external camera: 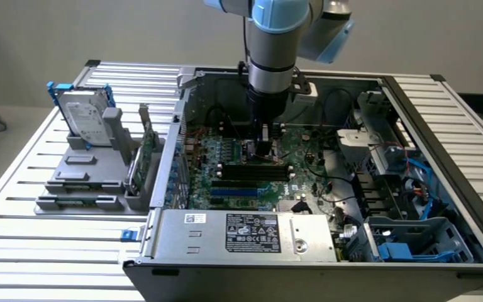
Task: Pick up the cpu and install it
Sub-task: 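Place the cpu into insertion slot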
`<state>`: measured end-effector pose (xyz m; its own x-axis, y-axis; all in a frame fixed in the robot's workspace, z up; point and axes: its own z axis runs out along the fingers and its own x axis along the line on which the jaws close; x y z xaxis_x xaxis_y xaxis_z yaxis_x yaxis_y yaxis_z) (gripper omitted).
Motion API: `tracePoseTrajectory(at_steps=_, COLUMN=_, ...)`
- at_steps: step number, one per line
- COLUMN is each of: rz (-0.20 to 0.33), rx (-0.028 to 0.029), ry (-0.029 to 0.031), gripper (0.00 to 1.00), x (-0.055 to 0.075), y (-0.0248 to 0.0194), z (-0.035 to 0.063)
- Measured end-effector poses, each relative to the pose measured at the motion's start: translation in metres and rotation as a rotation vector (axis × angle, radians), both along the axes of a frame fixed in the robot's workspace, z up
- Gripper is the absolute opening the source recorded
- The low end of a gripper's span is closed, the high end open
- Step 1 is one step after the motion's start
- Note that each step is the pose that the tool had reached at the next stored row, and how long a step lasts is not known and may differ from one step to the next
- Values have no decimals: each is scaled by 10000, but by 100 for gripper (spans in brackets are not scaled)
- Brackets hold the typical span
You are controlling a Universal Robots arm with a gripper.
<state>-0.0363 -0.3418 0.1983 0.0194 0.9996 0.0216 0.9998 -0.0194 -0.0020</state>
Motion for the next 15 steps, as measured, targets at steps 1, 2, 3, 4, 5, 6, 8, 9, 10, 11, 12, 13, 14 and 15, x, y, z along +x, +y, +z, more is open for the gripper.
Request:
tracePoseTrajectory(at_steps=1, rz=0, rx=-2, ry=-1, gripper=54, x=0, y=-1, z=-6)
tracePoseTrajectory(at_steps=2, rz=1, rx=-2, ry=-2, gripper=54, x=0, y=-1, z=-10)
tracePoseTrajectory(at_steps=3, rz=0, rx=-1, ry=-4, gripper=54, x=-1, y=-1, z=-14)
tracePoseTrajectory(at_steps=4, rz=0, rx=-2, ry=-4, gripper=54, x=-1, y=-1, z=-16)
tracePoseTrajectory(at_steps=5, rz=0, rx=-3, ry=-4, gripper=54, x=-1, y=-1, z=-17)
tracePoseTrajectory(at_steps=6, rz=0, rx=-3, ry=-4, gripper=54, x=0, y=0, z=-17)
tracePoseTrajectory(at_steps=8, rz=0, rx=-1, ry=-5, gripper=54, x=0, y=0, z=-18)
tracePoseTrajectory(at_steps=9, rz=-1, rx=1, ry=-5, gripper=54, x=-1, y=0, z=-19)
tracePoseTrajectory(at_steps=10, rz=0, rx=4, ry=-5, gripper=54, x=0, y=0, z=-19)
tracePoseTrajectory(at_steps=11, rz=-1, rx=5, ry=-5, gripper=54, x=-1, y=0, z=-19)
tracePoseTrajectory(at_steps=12, rz=-1, rx=7, ry=-6, gripper=54, x=0, y=0, z=-19)
tracePoseTrajectory(at_steps=13, rz=-1, rx=8, ry=-5, gripper=54, x=-1, y=0, z=-19)
tracePoseTrajectory(at_steps=14, rz=-1, rx=10, ry=-5, gripper=54, x=0, y=0, z=-19)
tracePoseTrajectory(at_steps=15, rz=-1, rx=13, ry=-5, gripper=54, x=0, y=0, z=-19)
